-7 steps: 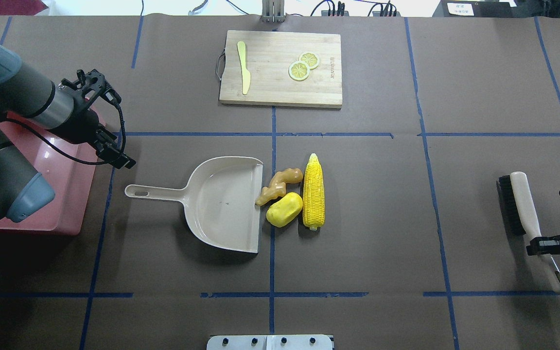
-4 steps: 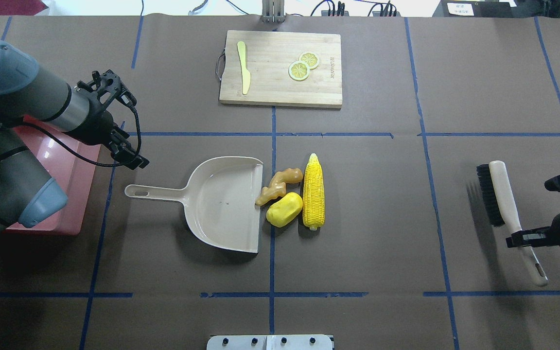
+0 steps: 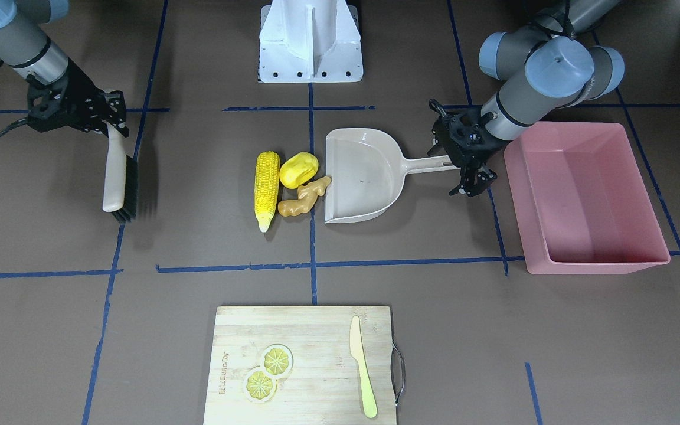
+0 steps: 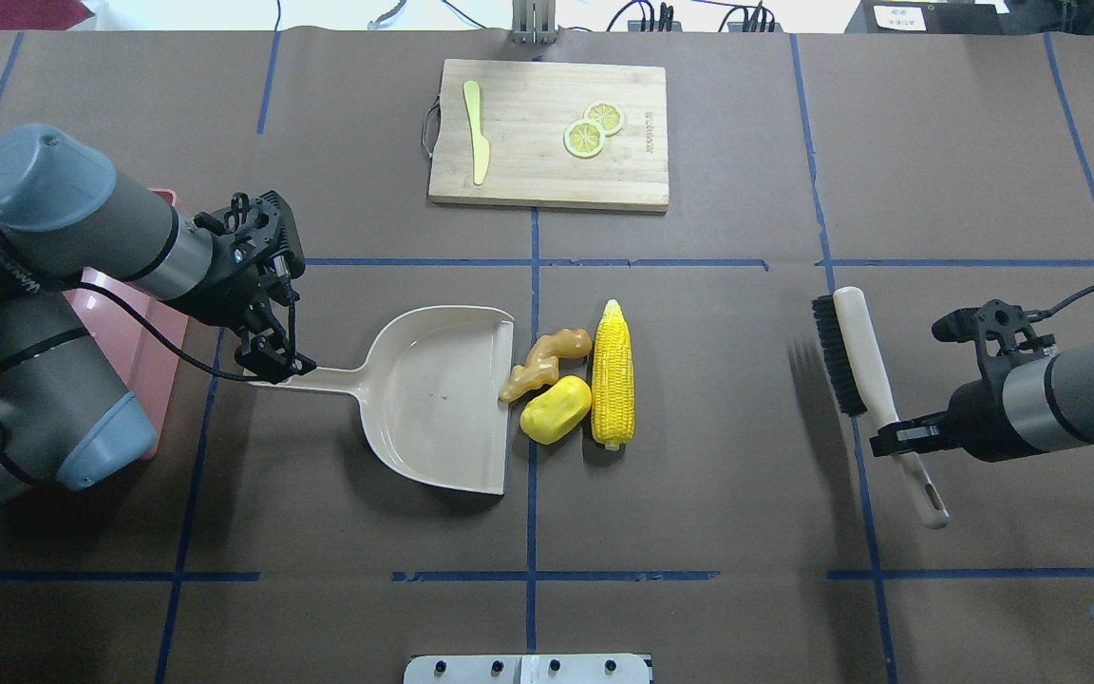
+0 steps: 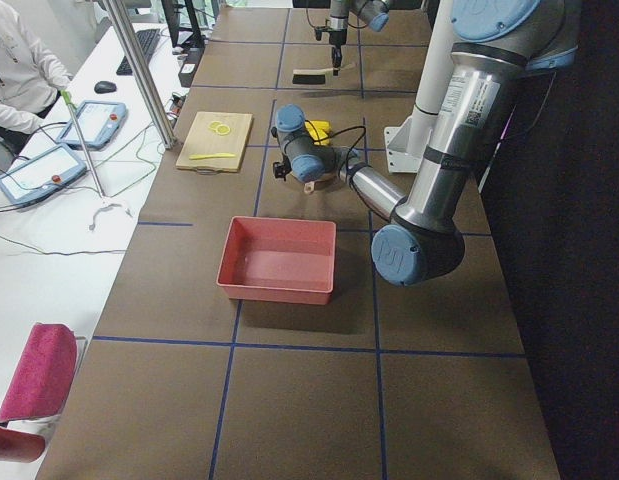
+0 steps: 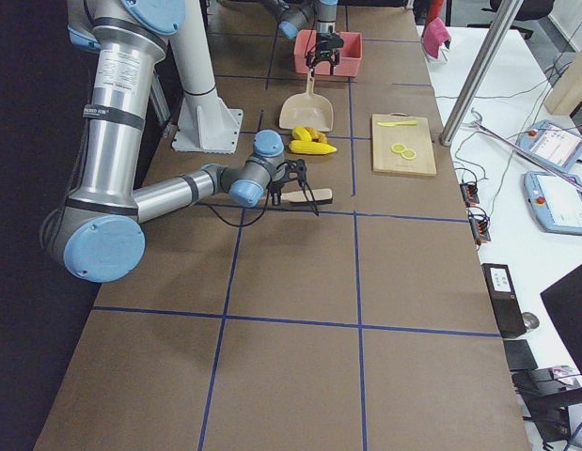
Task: Sweep and dump trash into bin
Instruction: 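Grasp the beige dustpan handle with the left gripper while the right grasps the brush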
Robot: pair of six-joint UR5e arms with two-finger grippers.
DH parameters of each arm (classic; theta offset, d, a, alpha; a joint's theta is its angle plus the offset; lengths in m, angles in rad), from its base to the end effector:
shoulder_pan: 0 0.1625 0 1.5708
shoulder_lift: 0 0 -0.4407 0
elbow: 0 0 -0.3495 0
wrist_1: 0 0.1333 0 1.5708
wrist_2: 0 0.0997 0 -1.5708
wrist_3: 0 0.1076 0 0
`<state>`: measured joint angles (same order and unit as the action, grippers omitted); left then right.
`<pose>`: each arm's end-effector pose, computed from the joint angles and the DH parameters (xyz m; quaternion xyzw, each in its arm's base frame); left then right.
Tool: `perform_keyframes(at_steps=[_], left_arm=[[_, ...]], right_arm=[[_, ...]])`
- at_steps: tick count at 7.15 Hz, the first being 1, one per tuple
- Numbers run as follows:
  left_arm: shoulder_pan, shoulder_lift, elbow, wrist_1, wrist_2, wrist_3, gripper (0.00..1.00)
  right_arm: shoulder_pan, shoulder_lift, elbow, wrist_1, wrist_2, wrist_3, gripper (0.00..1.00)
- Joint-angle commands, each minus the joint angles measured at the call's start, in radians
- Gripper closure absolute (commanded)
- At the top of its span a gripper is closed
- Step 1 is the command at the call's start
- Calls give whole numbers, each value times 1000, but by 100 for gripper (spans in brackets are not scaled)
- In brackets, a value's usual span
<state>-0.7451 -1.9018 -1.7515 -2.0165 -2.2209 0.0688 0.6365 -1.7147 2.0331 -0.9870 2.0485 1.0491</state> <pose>0.3767 -0.4402 0.3759 0.3009 0.4247 0.4964 0.6948 -0.2763 -0.3084 0.4702 0.0536 -0.4710 -0.0528 0.8789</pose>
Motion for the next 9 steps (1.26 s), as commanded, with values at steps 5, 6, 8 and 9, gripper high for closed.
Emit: perform_keyframes(at_steps=[5, 6, 8, 9], left_arm=[[87, 4, -3, 4, 139, 187, 2], [111, 7, -2, 5, 167, 184, 4], [119, 6, -2, 33, 170, 184, 8], [121, 7, -2, 33, 170, 184, 12]], right_arm=[[-130, 193, 49, -257, -128, 81, 99], [-133, 214, 50, -290, -129, 85, 99], [-153, 239, 47, -315, -139, 111, 99], [-162, 239, 45, -315, -152, 111, 99]])
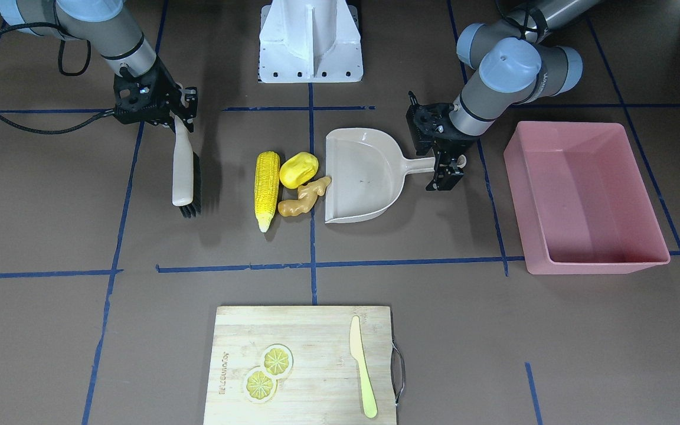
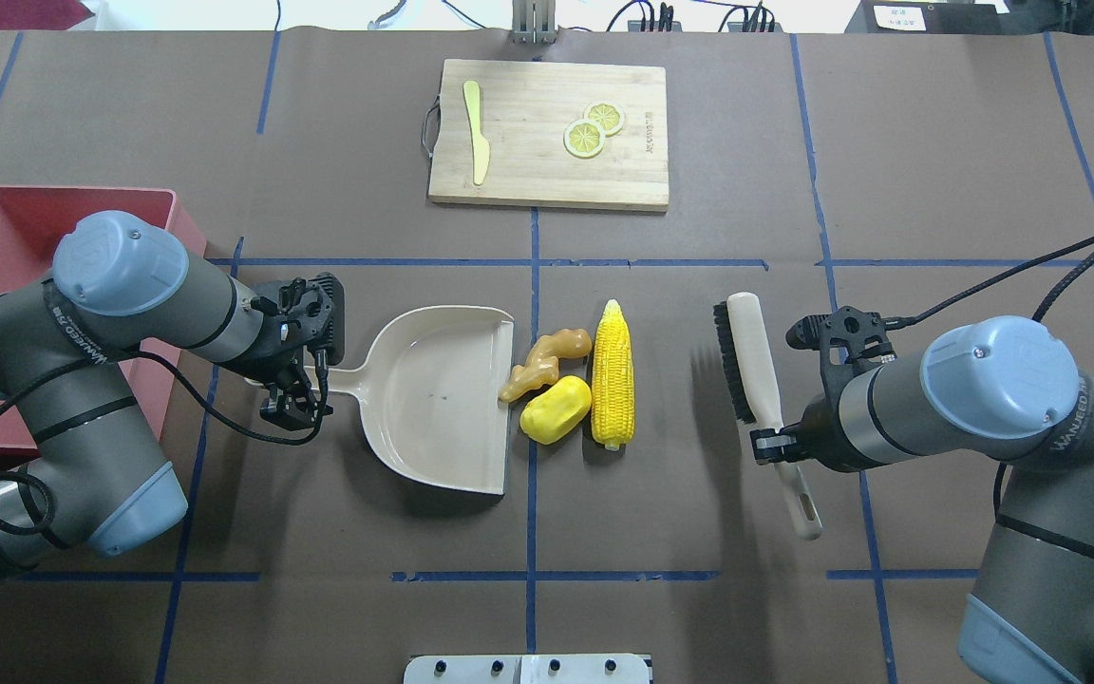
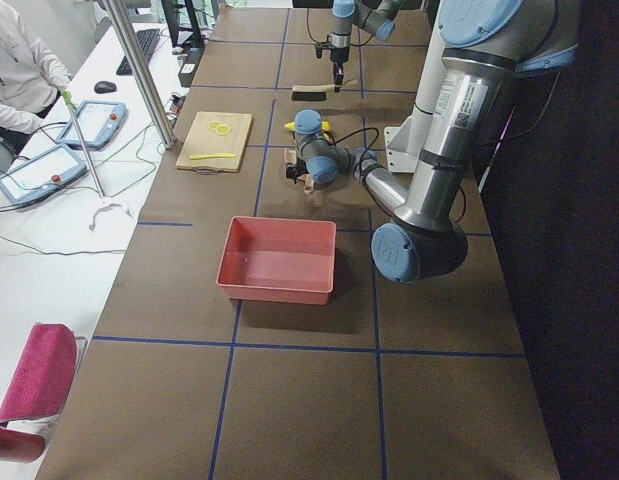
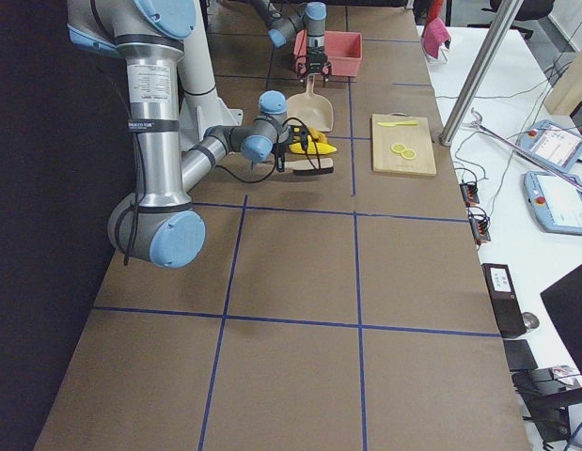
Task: Sweep and dump trash into bin
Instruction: 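Bring the dustpan and brush toward the ginger, potato and corn from both sides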
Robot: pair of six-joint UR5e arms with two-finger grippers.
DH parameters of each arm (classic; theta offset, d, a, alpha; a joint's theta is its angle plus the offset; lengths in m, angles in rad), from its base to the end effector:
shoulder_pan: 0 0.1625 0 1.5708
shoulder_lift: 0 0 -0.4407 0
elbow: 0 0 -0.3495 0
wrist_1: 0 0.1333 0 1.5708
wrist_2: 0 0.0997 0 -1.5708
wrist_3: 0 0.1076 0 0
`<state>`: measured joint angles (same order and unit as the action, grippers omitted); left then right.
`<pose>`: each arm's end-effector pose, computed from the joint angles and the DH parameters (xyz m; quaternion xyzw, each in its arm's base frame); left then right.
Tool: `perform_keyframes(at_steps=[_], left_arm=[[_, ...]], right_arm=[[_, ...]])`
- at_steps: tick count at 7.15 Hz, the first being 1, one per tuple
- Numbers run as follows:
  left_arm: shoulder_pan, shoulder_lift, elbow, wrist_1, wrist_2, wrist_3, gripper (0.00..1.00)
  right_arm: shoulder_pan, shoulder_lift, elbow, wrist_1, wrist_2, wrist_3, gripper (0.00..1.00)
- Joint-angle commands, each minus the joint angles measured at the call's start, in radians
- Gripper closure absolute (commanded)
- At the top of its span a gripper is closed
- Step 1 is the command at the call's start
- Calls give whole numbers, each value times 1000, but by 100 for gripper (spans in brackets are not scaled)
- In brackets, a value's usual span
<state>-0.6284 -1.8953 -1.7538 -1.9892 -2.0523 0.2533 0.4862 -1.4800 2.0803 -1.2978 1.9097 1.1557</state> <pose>0.4218 -0.4097 0.3880 0.3362 0.3473 0.5771 0.6583 -0.3701 -0.3059 0.3927 0.0440 -0.4418 -0.0395 0.8952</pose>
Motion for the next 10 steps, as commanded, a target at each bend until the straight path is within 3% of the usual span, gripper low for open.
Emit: perform_keyframes(at_steps=[1, 4, 6, 10], left_arm=[[6, 2, 0, 10, 1, 0, 20], [6, 2, 0, 21, 1, 1, 69], [7, 2, 2, 21, 3, 6, 91], [7, 2, 0, 39, 34, 12, 93]], right_arm=[[-26, 6, -8, -6, -23, 12, 99], [-58, 21, -16, -6, -29, 36, 99], [-64, 35, -29, -6, -29, 36, 99], [-86, 156, -72, -90, -41, 62, 98]])
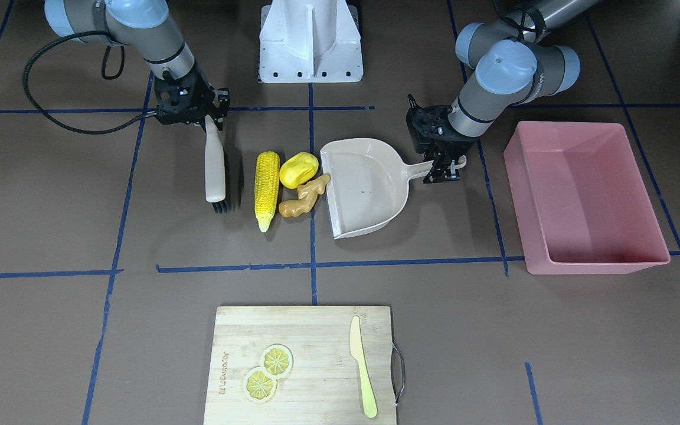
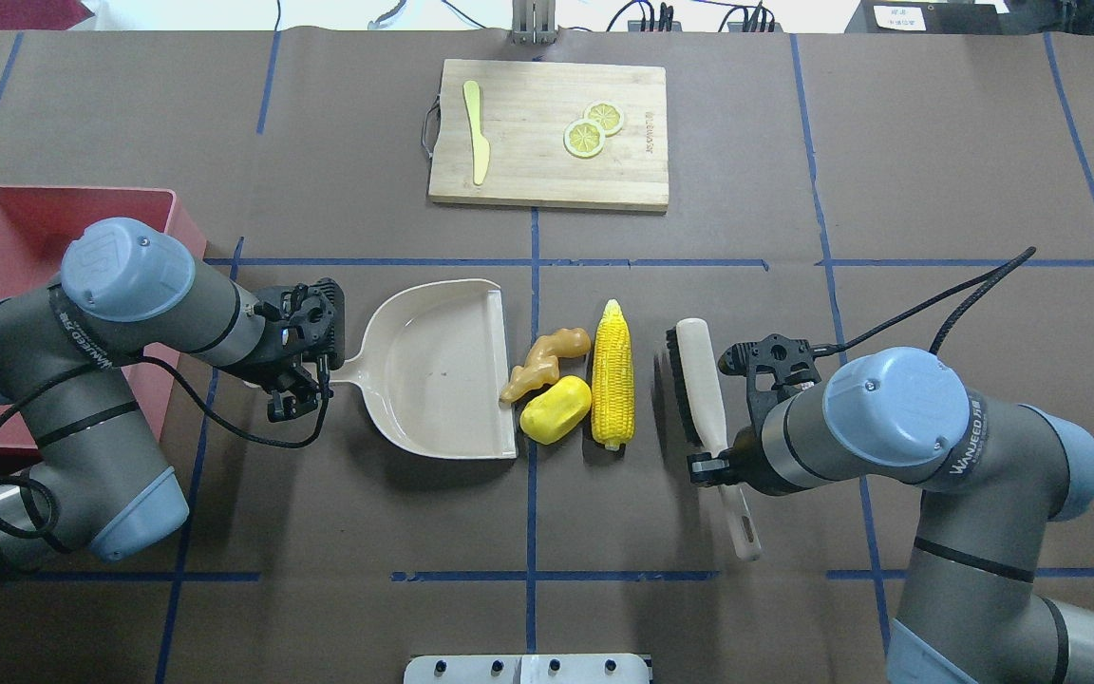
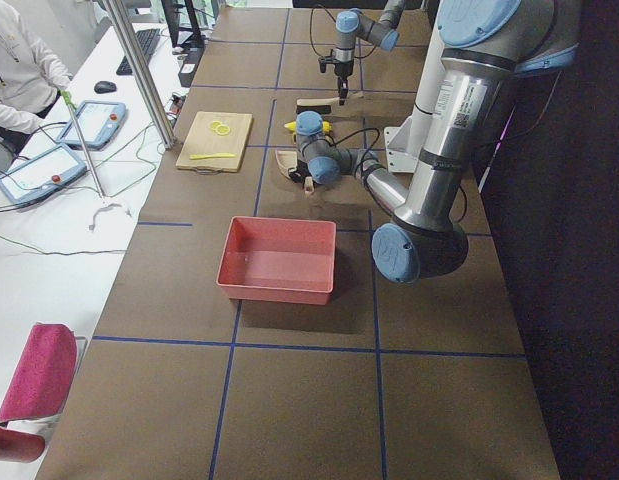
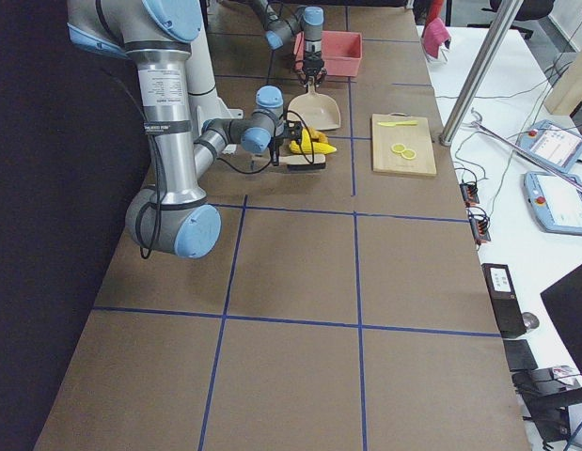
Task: Sweep and dump trash into bin
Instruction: 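Bring the dustpan and brush toward the ginger, potato and corn from both sides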
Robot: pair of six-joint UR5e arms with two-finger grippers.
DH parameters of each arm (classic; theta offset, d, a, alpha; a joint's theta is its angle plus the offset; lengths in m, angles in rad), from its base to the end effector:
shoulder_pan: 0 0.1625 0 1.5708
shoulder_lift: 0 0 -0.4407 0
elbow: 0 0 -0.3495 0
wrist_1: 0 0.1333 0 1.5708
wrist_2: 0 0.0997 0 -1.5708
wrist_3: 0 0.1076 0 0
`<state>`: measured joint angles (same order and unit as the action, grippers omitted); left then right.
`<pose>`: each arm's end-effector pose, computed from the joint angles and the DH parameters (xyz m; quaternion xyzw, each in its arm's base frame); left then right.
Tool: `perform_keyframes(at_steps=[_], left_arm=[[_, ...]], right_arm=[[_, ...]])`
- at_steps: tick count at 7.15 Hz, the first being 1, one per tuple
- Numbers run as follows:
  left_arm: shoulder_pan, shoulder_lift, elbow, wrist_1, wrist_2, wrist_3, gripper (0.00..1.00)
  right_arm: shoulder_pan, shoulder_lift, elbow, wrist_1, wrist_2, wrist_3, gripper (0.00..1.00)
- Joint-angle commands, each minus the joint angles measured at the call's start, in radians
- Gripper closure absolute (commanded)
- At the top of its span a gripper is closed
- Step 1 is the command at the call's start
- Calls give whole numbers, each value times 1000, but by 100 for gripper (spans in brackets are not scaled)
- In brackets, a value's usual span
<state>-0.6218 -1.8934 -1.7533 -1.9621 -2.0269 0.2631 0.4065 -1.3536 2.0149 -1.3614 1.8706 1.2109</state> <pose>0.4241 -0.4096 0.3938 0.3290 0.3338 0.5806 0.6657 -0.4316 -0.2963 0.3682 0.0303 -0.4374 -0.0421 0.8978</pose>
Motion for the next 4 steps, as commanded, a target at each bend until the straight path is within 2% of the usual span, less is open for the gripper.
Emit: perform_keyframes(at_steps=[1, 4], left_arm=[[11, -9, -2, 53, 8, 4, 94], [16, -24, -30, 133, 8, 83, 93]], right_arm=[[-12, 28, -7, -27, -2, 7, 98], [-18, 51, -31, -27, -2, 18, 98]])
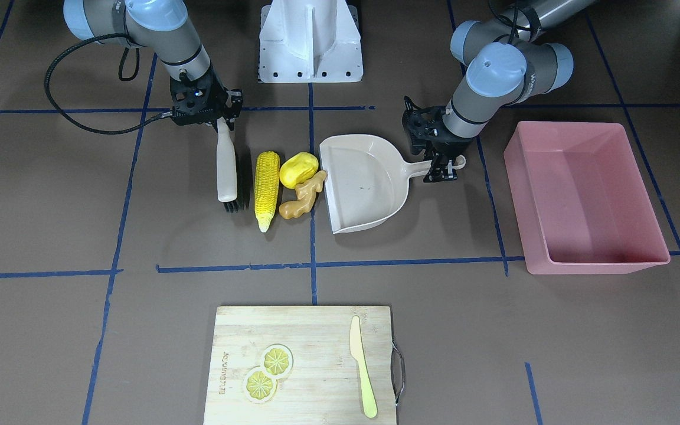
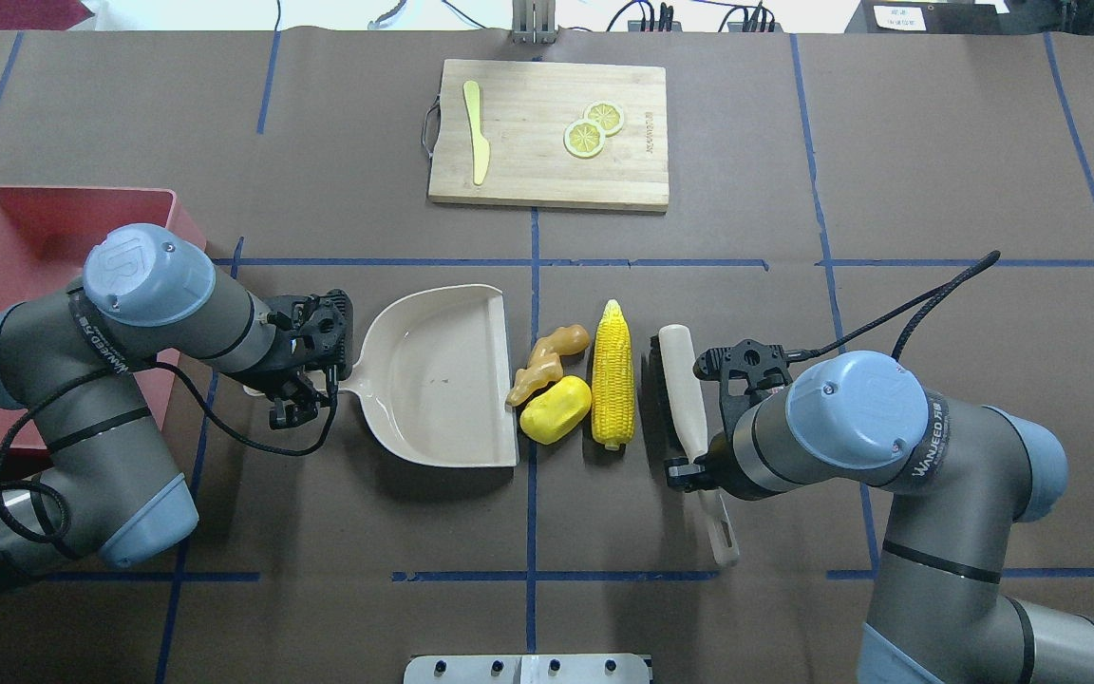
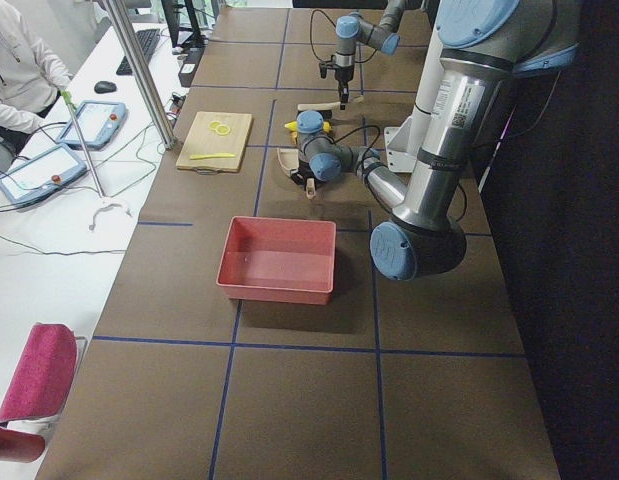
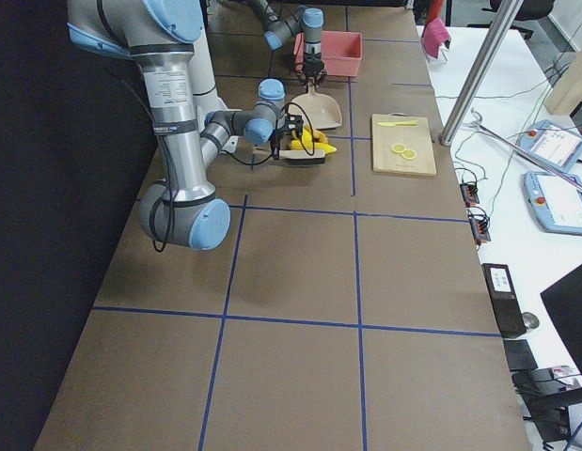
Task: Sweep and dump trash into bin
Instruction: 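Bring the dustpan and brush toward the ginger, potato and corn from both sides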
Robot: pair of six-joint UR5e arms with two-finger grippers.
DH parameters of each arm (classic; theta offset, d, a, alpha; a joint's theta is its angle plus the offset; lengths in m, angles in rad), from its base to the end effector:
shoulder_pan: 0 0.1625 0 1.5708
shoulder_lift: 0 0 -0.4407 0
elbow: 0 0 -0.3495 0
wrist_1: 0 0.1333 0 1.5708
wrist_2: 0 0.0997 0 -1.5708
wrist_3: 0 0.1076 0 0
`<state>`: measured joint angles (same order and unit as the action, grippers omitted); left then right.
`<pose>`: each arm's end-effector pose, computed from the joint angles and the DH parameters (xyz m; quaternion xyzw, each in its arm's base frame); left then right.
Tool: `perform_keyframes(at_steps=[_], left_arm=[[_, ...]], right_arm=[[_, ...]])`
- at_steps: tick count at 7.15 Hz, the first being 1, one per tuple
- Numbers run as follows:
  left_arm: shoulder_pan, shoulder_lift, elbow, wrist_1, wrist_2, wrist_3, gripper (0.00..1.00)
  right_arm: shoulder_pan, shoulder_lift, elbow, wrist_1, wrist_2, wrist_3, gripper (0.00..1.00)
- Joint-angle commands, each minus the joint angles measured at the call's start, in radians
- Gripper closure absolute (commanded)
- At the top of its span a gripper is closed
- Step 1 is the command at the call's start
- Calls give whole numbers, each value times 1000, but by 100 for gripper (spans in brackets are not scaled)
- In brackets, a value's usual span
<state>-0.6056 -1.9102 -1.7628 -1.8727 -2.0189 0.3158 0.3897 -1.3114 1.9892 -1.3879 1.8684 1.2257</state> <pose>0.4331 -0.4053 0.3924 0.3092 0.3184 0.6049 0.6611 -0.4500 -0.2948 0.3608 0.0225 -0.4334 -0.0418 0.8999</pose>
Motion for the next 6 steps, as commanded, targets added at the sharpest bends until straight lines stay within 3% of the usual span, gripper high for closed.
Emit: perform_keyframes(at_steps=[1, 4, 6], left_arm=[[-2, -24, -68, 117, 0, 35, 93], [7, -38, -72, 164, 14, 40, 92], [23, -49, -78, 217, 109, 70, 92]], right_arm=[[-3, 14, -9, 0, 0, 9, 98], [-3, 17, -18, 0, 0, 9, 98], [-3, 17, -18, 0, 0, 9, 98]])
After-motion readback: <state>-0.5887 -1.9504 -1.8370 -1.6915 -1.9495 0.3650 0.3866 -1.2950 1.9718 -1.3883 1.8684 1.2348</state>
